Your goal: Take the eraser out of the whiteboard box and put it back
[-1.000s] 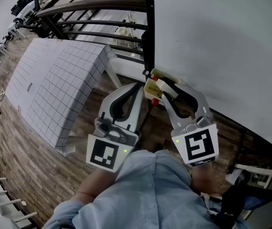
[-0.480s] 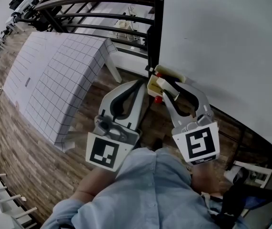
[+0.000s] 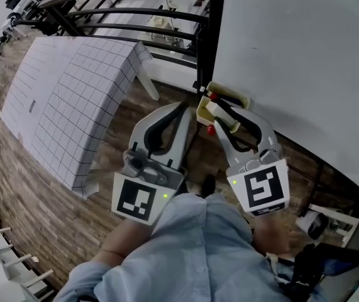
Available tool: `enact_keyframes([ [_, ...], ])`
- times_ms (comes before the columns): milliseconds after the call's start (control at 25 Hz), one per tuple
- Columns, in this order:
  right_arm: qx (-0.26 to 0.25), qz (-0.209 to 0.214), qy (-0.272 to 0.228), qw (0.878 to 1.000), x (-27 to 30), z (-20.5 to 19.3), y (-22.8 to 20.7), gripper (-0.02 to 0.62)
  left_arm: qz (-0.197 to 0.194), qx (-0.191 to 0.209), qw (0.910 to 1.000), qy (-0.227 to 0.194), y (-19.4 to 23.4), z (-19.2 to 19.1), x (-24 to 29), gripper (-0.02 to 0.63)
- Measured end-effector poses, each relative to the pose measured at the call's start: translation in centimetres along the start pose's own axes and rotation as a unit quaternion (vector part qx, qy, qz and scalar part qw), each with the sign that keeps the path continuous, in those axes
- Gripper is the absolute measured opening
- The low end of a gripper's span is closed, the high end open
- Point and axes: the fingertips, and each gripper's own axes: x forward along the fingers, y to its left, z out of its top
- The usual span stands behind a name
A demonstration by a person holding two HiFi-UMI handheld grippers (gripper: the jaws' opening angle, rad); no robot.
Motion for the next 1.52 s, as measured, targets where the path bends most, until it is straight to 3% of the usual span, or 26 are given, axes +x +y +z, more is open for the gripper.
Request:
enact_keyframes([
  [960, 0.044, 0.019, 0.079, 0.996, 5.0, -5.1, 0.9, 0.110, -0.022, -0.046, 0.9975, 0.048, 3.3, -5.4, 2.1, -0.002],
  [1520, 0.051, 0.028, 0.095, 0.994, 5.7, -5.8, 0.9, 0.124, -0.025, -0.042, 0.9977, 0.047, 3.6, -4.9, 2.3, -0.002],
])
